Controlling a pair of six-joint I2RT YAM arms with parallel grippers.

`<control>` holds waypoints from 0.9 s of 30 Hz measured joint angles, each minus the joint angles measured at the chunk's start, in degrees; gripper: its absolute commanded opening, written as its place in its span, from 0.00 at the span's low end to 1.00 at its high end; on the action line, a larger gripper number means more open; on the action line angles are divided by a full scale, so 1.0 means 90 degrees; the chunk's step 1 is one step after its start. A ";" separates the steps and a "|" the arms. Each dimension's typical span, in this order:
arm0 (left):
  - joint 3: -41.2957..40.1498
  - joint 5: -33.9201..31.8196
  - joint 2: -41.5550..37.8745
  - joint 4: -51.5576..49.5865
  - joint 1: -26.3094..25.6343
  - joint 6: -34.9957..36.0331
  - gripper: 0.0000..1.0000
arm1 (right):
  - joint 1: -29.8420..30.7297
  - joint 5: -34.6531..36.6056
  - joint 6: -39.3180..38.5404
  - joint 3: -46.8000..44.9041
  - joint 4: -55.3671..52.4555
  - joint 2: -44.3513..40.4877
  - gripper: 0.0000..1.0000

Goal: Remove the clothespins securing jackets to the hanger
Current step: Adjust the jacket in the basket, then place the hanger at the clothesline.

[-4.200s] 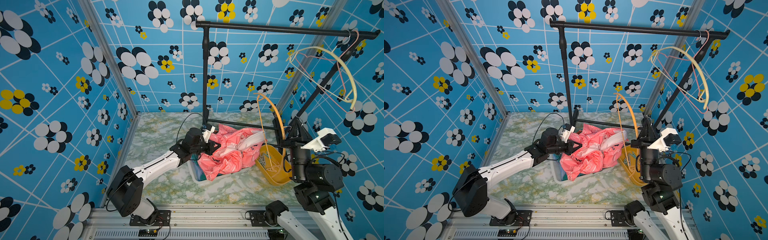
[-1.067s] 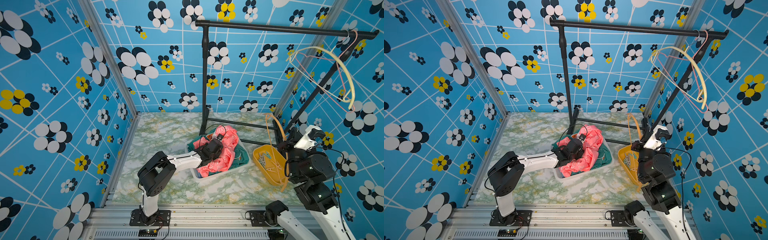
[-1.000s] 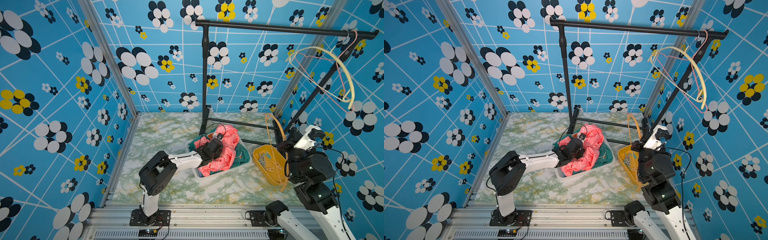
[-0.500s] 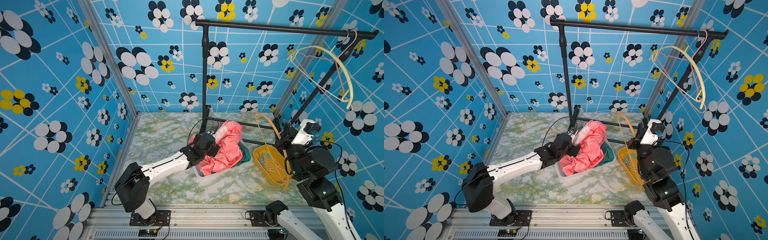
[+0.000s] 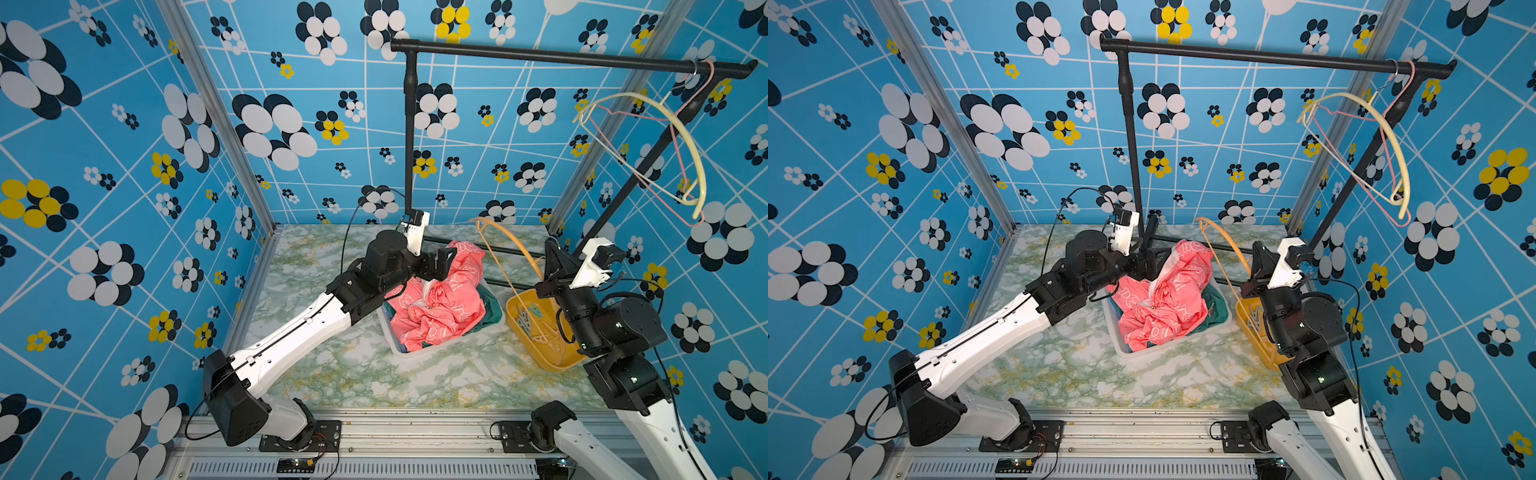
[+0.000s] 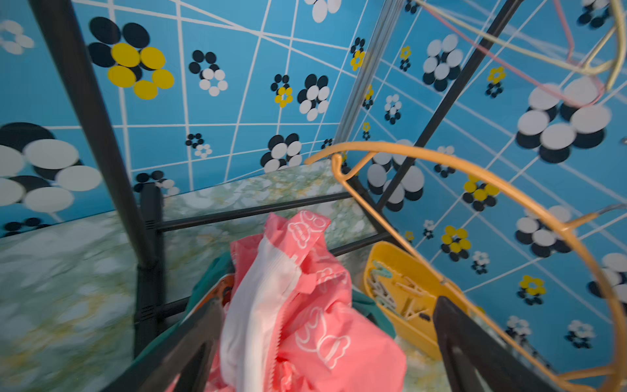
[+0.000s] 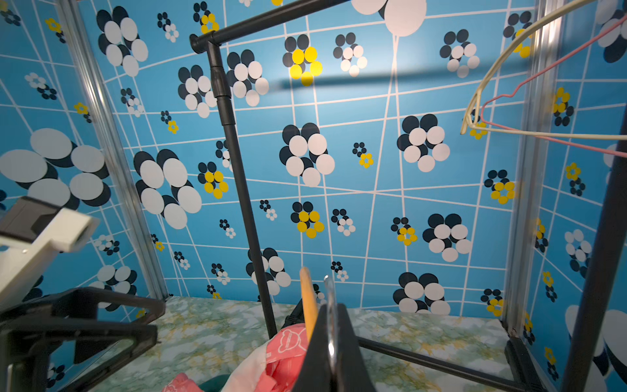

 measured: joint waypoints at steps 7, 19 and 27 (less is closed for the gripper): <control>0.0255 0.1928 0.0784 0.1501 0.0393 -0.2446 0.93 | 0.0000 -0.0520 -0.0010 -0.0561 0.1039 0.0328 0.00; 0.1120 0.3213 0.2509 0.3152 0.0384 -0.4908 0.85 | 0.0002 -0.0809 0.0049 -0.0520 0.1736 0.0984 0.00; 0.2074 0.3313 0.3160 0.3422 0.0284 -0.5292 0.34 | 0.0104 -0.0984 0.0170 -0.0381 0.1785 0.1190 0.00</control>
